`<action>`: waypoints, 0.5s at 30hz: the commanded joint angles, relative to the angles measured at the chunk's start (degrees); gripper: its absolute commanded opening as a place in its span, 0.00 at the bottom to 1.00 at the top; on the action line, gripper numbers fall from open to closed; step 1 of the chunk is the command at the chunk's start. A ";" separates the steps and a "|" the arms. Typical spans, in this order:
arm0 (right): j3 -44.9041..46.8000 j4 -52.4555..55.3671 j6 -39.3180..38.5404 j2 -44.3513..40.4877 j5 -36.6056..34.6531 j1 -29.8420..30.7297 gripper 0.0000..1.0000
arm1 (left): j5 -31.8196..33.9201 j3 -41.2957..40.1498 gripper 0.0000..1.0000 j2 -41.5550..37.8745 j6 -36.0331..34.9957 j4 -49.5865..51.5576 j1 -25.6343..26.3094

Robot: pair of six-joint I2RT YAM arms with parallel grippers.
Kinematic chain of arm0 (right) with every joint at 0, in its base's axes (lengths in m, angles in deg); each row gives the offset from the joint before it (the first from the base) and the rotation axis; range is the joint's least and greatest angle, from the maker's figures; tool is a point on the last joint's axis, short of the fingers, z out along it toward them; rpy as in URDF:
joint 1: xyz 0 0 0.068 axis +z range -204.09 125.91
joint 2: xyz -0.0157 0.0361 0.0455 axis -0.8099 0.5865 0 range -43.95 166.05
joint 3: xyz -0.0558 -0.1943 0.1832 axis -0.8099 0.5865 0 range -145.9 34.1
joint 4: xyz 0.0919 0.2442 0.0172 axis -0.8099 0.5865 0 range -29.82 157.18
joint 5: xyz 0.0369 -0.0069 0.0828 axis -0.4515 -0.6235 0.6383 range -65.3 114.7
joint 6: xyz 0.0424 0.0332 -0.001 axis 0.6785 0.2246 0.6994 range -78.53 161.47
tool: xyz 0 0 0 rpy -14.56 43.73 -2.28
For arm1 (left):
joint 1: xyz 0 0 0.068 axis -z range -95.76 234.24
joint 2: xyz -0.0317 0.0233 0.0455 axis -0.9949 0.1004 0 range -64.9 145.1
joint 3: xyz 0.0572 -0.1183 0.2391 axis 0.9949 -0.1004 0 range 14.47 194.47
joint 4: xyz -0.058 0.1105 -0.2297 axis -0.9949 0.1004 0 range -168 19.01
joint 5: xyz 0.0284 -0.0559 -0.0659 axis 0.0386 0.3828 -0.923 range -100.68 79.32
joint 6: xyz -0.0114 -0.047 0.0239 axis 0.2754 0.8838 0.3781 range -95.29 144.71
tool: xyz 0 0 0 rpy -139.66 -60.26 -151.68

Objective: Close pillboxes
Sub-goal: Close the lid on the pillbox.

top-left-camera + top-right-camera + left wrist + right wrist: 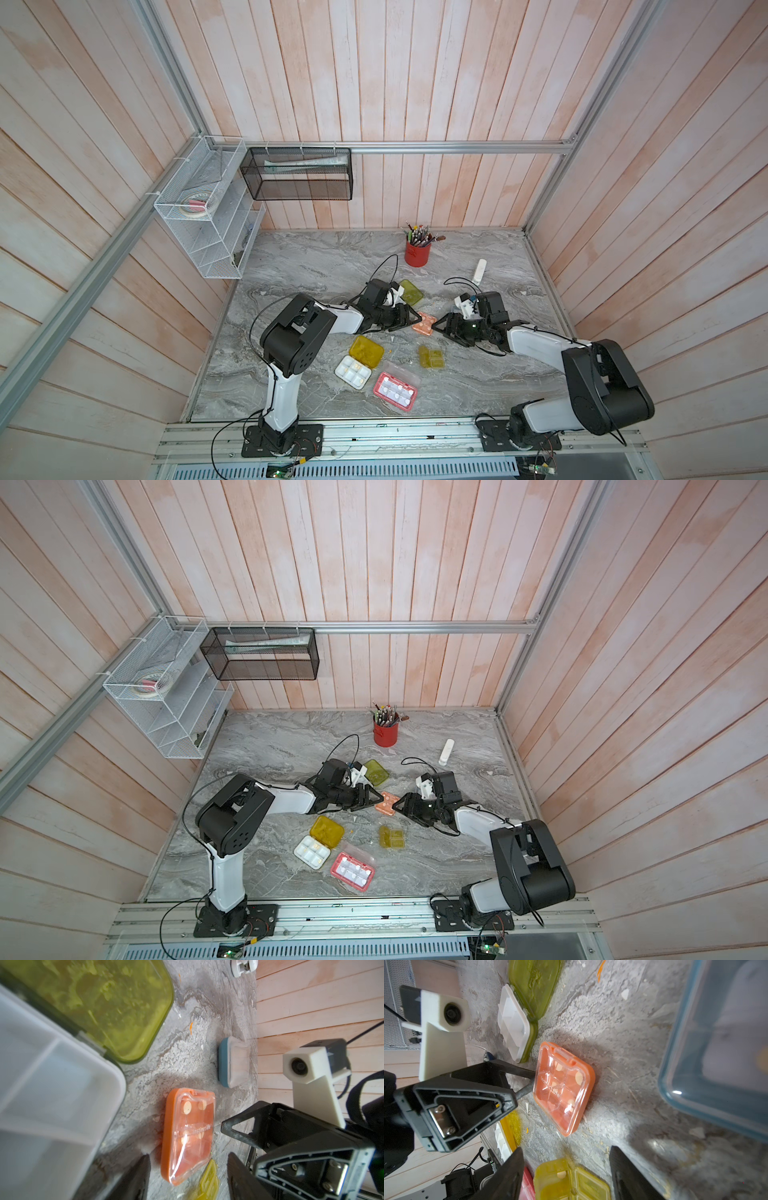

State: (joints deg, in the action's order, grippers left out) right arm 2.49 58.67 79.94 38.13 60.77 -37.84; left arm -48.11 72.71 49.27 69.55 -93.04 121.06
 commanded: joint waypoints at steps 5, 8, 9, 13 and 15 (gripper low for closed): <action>-0.28 -1.29 -0.24 2.13 -0.15 0.11 0.64 | 0.43 -1.73 0.61 0.25 0.47 -1.72 1.77; -0.57 -1.73 -0.33 3.11 -0.04 0.03 0.62 | 0.69 -2.96 0.61 -0.67 0.51 -1.94 1.77; -0.71 -1.82 -0.42 3.39 -0.09 0.04 0.62 | 0.78 -3.35 0.61 -1.00 0.36 -1.83 1.77; -0.87 -2.25 -0.51 4.11 -0.10 0.06 0.60 | 1.22 -4.27 0.61 -1.84 -0.02 -1.48 1.52; -0.86 -2.52 -0.51 4.39 -0.09 0.07 0.59 | 1.22 -4.68 0.60 -2.02 -0.10 -1.58 1.03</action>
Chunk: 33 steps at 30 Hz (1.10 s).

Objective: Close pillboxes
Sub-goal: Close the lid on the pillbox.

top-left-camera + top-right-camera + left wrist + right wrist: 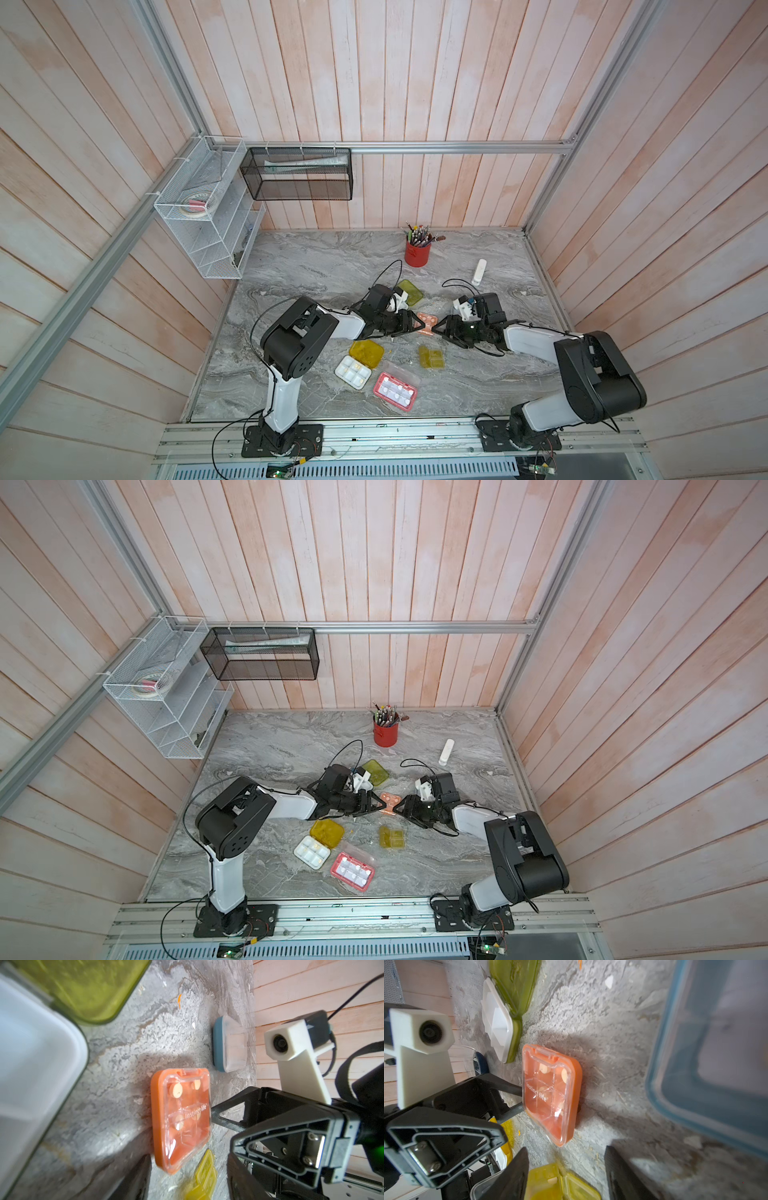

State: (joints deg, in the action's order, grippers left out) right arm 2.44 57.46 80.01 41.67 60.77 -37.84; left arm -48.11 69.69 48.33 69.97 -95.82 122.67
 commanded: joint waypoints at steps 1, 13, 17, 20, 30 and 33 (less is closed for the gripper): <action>-0.86 -1.45 -0.58 0.95 -0.07 0.06 0.59 | 1.22 -1.82 0.60 -1.16 -0.52 1.07 -0.79; -1.74 -3.14 -0.58 4.05 0.54 0.10 0.57 | 0.69 0.83 0.55 0.71 -2.36 3.09 -1.61; -1.96 -3.53 -0.58 5.25 0.69 0.14 0.55 | 0.43 1.60 0.55 1.81 -2.36 3.08 -1.61; -2.47 -2.98 -0.99 5.97 0.43 0.50 0.52 | 0.37 1.95 0.55 2.35 -2.45 3.06 -1.61; -5.29 1.39 -3.56 7.36 -3.09 2.31 0.49 | -0.28 2.30 0.49 3.64 -2.63 3.19 -1.52; -5.59 2.25 -4.04 7.67 -3.78 2.58 0.46 | -0.36 2.24 0.48 3.88 -2.72 3.27 -1.52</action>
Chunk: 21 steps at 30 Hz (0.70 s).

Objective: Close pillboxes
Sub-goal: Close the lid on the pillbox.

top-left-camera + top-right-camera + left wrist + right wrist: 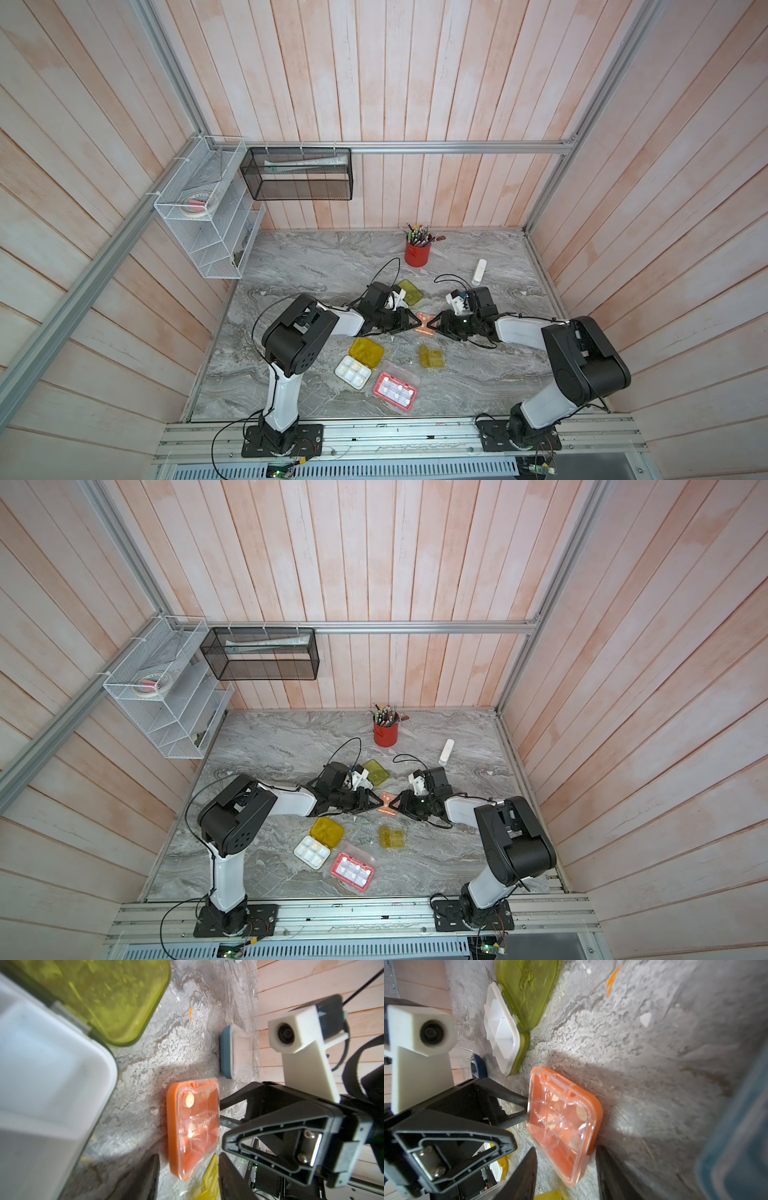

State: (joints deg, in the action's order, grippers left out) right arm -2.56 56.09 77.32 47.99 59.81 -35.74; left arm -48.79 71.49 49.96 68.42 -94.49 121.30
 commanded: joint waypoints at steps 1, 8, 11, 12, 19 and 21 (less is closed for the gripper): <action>-0.68 3.82 -1.53 1.50 -2.91 0.61 0.45 | 0.23 0.49 0.47 2.23 -1.22 1.91 -0.14; -1.03 4.41 -2.01 2.10 -3.57 0.97 0.43 | 0.73 0.64 0.39 2.46 -2.14 3.25 0.03; -1.46 5.18 -2.43 2.28 -4.46 1.25 0.42 | 2.03 1.39 0.39 2.55 -3.53 5.77 0.28; -1.72 5.64 -2.67 2.36 -4.92 1.35 0.42 | 2.75 1.88 0.39 2.55 -4.32 7.11 0.46; -3.35 8.31 -3.76 3.15 -7.27 2.30 0.38 | 7.87 5.68 0.38 2.99 -8.31 15.98 1.42; -3.75 8.74 -3.99 3.31 -7.53 2.39 0.38 | 8.63 6.31 0.37 3.41 -8.93 17.41 1.52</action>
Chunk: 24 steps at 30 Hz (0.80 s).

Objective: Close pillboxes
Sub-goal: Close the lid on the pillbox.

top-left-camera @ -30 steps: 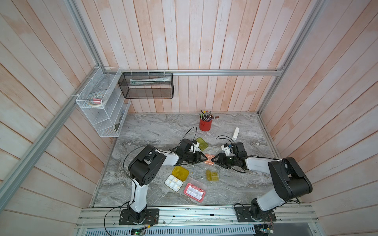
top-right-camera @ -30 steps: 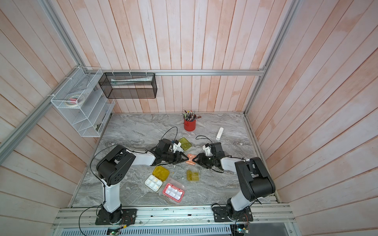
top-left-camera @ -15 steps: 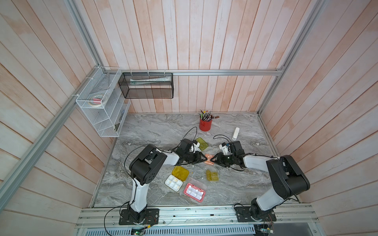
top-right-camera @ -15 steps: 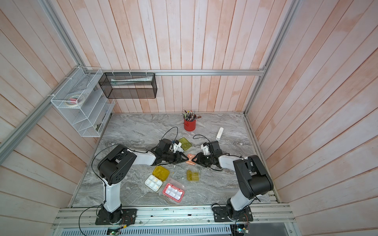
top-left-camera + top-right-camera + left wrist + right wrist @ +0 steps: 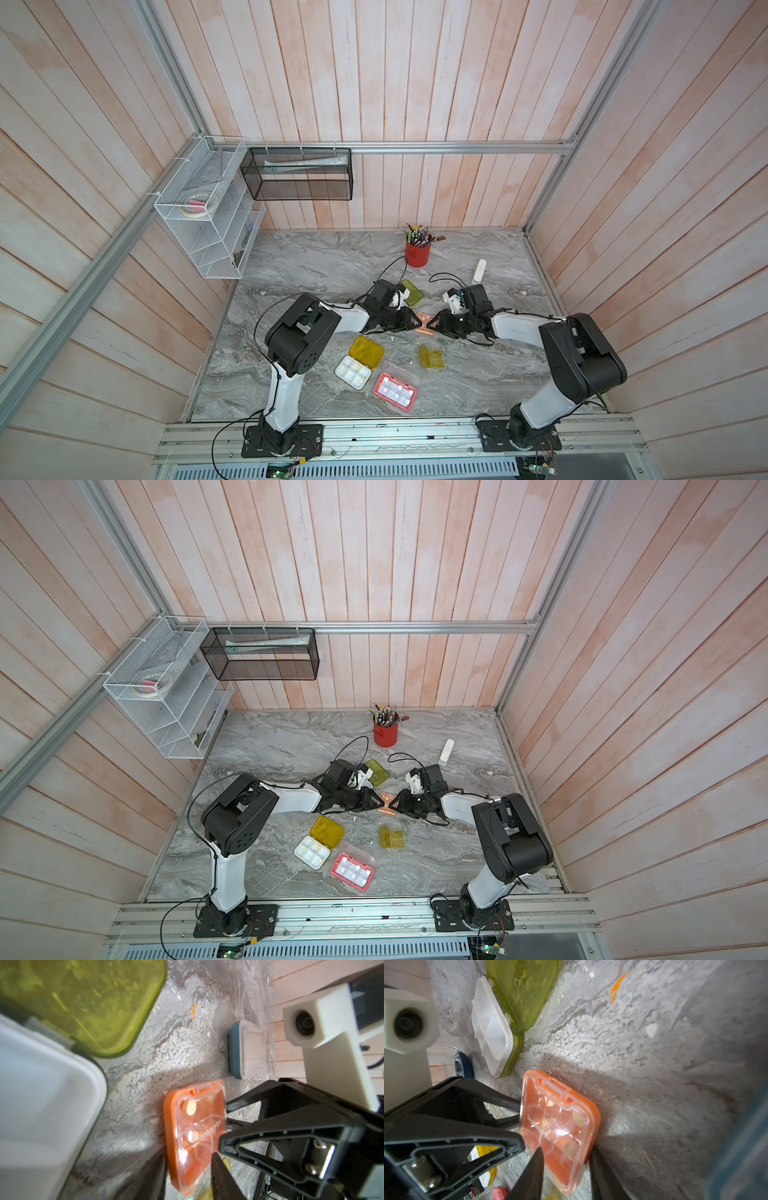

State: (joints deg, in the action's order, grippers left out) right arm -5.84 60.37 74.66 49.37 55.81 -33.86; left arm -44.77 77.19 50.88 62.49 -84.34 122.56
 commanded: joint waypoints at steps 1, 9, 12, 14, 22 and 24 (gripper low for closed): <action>-0.60 4.63 -1.42 1.92 -3.63 0.60 0.38 | 4.93 0.98 0.37 2.76 -3.21 7.88 0.26; -1.46 6.34 -2.08 1.83 -5.03 0.96 0.38 | 5.21 1.99 0.32 3.78 -4.03 9.51 0.59; -1.61 6.32 -2.16 2.30 -5.24 1.16 0.38 | 5.17 2.12 0.31 3.99 -4.11 9.64 0.61; -1.79 6.49 -2.25 2.61 -5.46 1.40 0.38 | 5.26 2.28 0.31 4.00 -4.29 9.90 0.70; -2.55 7.26 -2.41 2.27 -6.00 1.57 0.38 | 5.01 2.66 0.31 3.49 -4.07 9.75 0.70; -2.73 7.46 -2.49 1.97 -6.17 1.57 0.38 | 4.51 2.66 0.32 3.13 -3.70 9.42 0.61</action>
State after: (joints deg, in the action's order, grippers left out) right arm -8.29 64.30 73.52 49.81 53.52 -32.79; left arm -43.21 80.16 51.67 59.81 -79.80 122.94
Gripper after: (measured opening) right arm 0.378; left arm 0.314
